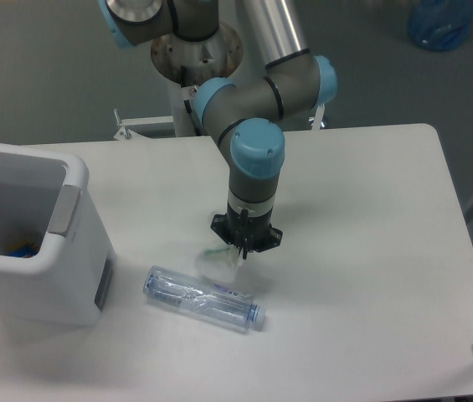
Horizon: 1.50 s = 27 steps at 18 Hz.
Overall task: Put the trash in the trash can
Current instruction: 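Close the gripper on the crumpled white tissue, then lift the tissue and carry it over the white trash bin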
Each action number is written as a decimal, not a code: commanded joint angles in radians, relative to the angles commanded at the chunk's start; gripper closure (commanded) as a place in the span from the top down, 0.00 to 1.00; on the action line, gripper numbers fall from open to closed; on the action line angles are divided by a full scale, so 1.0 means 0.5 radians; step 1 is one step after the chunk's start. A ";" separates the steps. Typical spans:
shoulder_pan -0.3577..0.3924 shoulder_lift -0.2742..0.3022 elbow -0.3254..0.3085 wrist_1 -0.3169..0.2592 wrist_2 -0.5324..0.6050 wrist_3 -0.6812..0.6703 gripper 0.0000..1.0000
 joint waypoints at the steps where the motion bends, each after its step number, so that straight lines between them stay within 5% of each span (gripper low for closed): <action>1: 0.003 0.021 0.012 -0.003 -0.064 0.000 0.00; 10: 0.025 0.350 0.172 -0.012 -0.785 -0.248 0.00; 15: -0.009 0.436 0.331 -0.009 -1.040 -0.469 0.00; 20: -0.196 0.488 0.433 -0.003 -1.090 -0.580 0.00; 27: -0.475 0.491 0.408 0.006 -1.077 -0.580 0.00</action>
